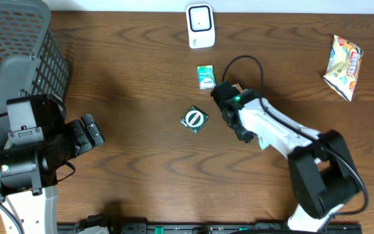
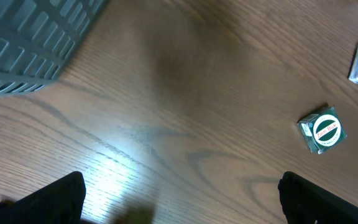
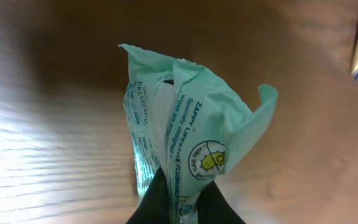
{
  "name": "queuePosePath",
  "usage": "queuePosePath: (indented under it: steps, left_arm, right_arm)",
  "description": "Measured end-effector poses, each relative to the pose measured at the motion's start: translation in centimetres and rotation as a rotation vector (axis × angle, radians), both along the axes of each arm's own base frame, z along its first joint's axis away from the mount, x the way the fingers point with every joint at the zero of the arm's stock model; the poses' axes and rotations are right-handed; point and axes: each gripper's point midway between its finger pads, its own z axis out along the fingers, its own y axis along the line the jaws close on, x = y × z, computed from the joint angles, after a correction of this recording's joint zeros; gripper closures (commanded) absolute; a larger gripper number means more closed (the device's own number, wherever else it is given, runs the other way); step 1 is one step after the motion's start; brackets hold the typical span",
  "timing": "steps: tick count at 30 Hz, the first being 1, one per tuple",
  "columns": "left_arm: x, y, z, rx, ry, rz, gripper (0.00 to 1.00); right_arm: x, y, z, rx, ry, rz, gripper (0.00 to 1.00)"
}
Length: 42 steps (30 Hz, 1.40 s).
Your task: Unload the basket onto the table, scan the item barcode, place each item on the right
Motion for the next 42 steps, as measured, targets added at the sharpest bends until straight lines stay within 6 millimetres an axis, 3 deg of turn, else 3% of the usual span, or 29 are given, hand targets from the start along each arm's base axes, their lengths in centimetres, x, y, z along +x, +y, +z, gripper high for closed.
queuePosePath:
  steps: [5,11,14,18,20,27,32,34,35,38,42]
  left_arm:
    - [0.0,0.0,0.0,0.000,0.000,0.000,0.02]
    - [0.0,0.0,0.0,0.000,0.000,0.000,0.02]
    - [0.0,0.0,0.0,0.000,0.000,0.000,0.03]
    - [0.0,0.0,0.0,0.000,0.000,0.000,0.02]
    - [0.0,0.0,0.0,0.000,0.000,0.000,0.02]
    - [0.0,0.0,0.0,0.000,0.000,0.000,0.03]
    - [0.0,0.0,0.0,0.000,-0.001,0.000,0.02]
    - [0.0,0.0,0.0,0.000,0.000,0.001,0.02]
    - [0.0,0.0,0.0,0.000,-0.001,0.000,0.02]
    - [0.0,0.0,0.0,0.000,0.000,0.000,0.03]
    - [0.0,0.0,0.0,0.000,0.000,0.000,0.03]
  right_arm:
    - [-0.5,-1.0,-0.5,-0.068,0.026,-0.011,0.92]
    - [-0.7,-0.2,-0.6,-0.060,0.026,0.005,0.85]
    - [-1.2,0.9,-0.9,-0.033,0.037,0.019,0.77]
    - [-2.0,2.5,-1.4,0.016,0.066,0.041,0.75]
    - [-2.8,3.8,-1.9,0.069,0.101,0.049,0.58]
    - [-5.5,7.8,-2.7,0.234,0.223,0.066,0.58]
    - [-4.2,10.6,0.0,0.321,0.215,0.073,0.46]
    - [-3.1,11.1,1.5,0.336,0.188,0.074,0.28]
    - [-2.5,11.0,2.3,0.335,0.176,0.070,0.27]
    - [-1.1,9.9,4.1,0.328,0.153,0.047,0.21]
    - [0.1,6.7,4.8,0.313,0.169,-0.014,0.20]
